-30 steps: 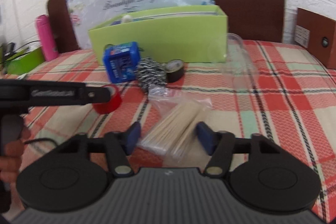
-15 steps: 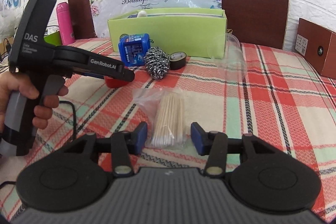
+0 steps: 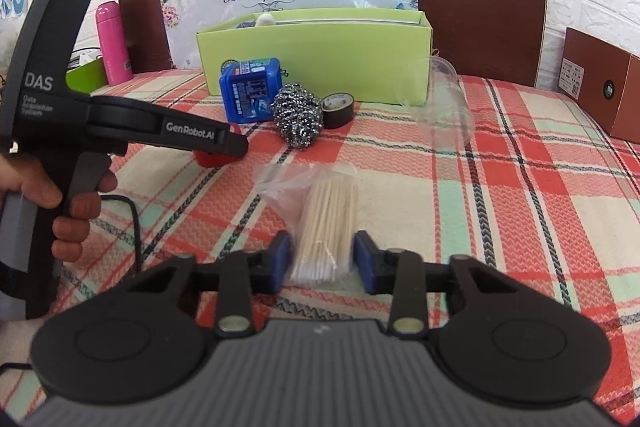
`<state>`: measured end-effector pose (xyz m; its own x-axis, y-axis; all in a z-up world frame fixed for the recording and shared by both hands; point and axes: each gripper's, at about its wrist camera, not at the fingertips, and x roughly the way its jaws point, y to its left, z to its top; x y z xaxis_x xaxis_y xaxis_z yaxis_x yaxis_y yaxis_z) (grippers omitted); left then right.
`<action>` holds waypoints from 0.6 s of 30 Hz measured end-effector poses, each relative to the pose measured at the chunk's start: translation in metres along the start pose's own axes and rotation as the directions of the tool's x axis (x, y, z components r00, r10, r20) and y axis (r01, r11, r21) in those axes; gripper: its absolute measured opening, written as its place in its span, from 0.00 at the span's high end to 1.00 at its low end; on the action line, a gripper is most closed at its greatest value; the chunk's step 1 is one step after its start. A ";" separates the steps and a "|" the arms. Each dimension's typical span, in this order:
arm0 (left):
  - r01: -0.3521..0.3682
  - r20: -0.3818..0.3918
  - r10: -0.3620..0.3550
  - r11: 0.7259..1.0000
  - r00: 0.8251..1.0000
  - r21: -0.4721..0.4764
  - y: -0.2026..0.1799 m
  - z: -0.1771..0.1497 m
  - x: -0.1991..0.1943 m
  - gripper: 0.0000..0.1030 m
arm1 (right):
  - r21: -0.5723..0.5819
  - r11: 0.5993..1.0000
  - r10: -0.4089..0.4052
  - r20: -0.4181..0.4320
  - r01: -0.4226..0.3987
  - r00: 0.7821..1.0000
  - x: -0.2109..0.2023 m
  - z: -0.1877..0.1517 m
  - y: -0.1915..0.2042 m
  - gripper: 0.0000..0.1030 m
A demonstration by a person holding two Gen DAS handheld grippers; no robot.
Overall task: Organize objects
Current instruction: 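Grasp the red tape roll with left tool while right tool grasps toothpick bag, then carry red tape and toothpick bag into the lime box and open both tools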
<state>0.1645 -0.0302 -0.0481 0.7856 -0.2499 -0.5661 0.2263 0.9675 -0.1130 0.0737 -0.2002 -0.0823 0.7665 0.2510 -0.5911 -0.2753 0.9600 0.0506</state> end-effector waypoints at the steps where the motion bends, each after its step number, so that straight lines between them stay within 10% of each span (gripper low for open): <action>1: 0.006 0.004 -0.006 1.000 1.000 -0.003 0.000 0.000 -0.002 0.53 | 0.003 1.000 0.000 0.002 0.000 1.000 0.000 0.000 0.000 0.76; 18: 0.029 0.299 -0.017 0.999 0.954 -0.035 -0.013 0.085 -0.049 0.53 | 0.012 1.000 -0.023 0.302 0.020 0.953 -0.014 0.088 -0.010 0.78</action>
<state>0.1720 -0.0342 0.0501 0.9177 -0.2667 -0.2944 0.2286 0.9607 -0.1578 0.1170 -0.2019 -0.0041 0.9119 0.2546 -0.3219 -0.2527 0.9663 0.0486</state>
